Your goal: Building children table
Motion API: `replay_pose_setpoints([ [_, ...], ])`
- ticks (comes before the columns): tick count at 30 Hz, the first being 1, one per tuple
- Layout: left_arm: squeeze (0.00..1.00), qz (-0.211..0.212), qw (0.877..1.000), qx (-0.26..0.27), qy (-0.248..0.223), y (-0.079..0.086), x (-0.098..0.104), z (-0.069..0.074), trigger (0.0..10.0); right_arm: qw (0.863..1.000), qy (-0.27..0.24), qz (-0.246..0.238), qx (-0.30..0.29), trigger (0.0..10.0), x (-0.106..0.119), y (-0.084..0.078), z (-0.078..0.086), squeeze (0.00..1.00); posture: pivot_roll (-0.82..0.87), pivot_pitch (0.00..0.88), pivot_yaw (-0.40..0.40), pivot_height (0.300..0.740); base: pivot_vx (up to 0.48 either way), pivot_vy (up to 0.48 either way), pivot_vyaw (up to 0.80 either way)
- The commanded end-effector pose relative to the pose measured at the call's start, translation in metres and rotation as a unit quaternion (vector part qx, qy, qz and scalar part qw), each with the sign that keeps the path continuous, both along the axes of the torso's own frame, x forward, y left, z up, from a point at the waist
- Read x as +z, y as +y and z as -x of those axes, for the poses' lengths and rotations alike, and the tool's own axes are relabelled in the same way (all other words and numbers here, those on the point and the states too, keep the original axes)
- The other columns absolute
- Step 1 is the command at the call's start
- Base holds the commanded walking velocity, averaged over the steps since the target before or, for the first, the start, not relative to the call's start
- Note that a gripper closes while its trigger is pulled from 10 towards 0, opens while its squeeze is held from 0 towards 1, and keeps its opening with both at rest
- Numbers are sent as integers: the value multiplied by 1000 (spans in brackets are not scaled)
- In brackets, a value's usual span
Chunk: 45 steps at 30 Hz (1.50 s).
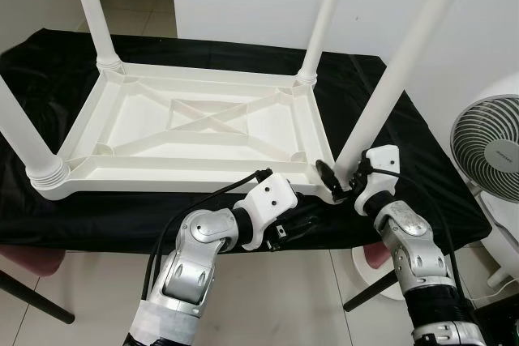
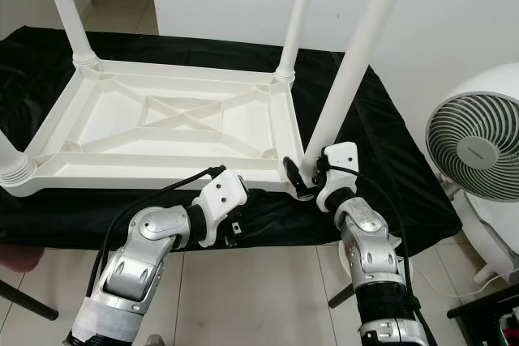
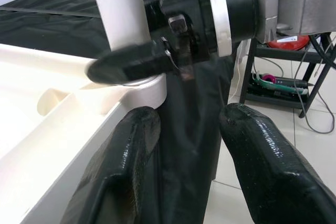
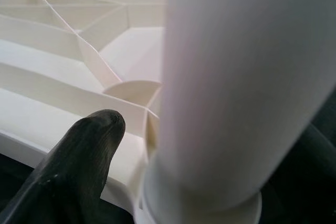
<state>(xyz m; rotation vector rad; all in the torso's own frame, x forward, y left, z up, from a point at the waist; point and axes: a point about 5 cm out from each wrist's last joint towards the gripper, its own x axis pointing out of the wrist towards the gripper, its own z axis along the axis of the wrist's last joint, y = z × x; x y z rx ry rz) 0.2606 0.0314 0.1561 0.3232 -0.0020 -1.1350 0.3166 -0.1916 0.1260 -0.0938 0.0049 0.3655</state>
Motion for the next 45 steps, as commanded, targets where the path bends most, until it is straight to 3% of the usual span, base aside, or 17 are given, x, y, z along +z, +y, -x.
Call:
replay_pose_setpoints([
  [1,0,39,994,104,-18,-6,3,-7,10000,1000,2,13,18,10000,-1,-1,-3,0,95,10,-72,740,0,0,0],
  [15,0,33,994,105,-24,-4,4,-9,10000,998,14,35,55,10000,-4,3,-20,0,104,21,-62,740,0,0,0],
  [16,0,33,993,106,-25,-4,4,-9,10000,998,15,39,56,2510,-5,4,-22,0,106,21,-61,740,0,0,0],
  [17,0,32,993,107,-25,-4,4,-8,10000,997,15,38,59,0,-5,5,-23,0,110,25,-63,740,0,0,0],
  [32,0,31,993,112,-25,-3,4,-7,10000,999,0,16,51,0,-10,5,-20,0,111,39,-69,740,0,0,0],
  [37,0,32,993,108,-19,-5,2,-4,10000,999,-16,-23,-17,0,-13,9,-4,0,94,57,-66,740,0,0,0],
  [40,0,32,994,107,-18,-5,1,-3,10000,999,-19,-32,-28,0,-13,12,0,0,92,59,-65,740,0,0,0],
  [44,0,31,994,101,-15,-7,1,-2,10000,989,-1,-72,-129,0,-19,19,13,0,77,63,-57,740,0,0,0],
  [45,0,31,994,101,-15,-7,1,-2,10000,989,-1,-72,-129,0,-19,19,13,0,77,63,-57,740,0,0,0],
])
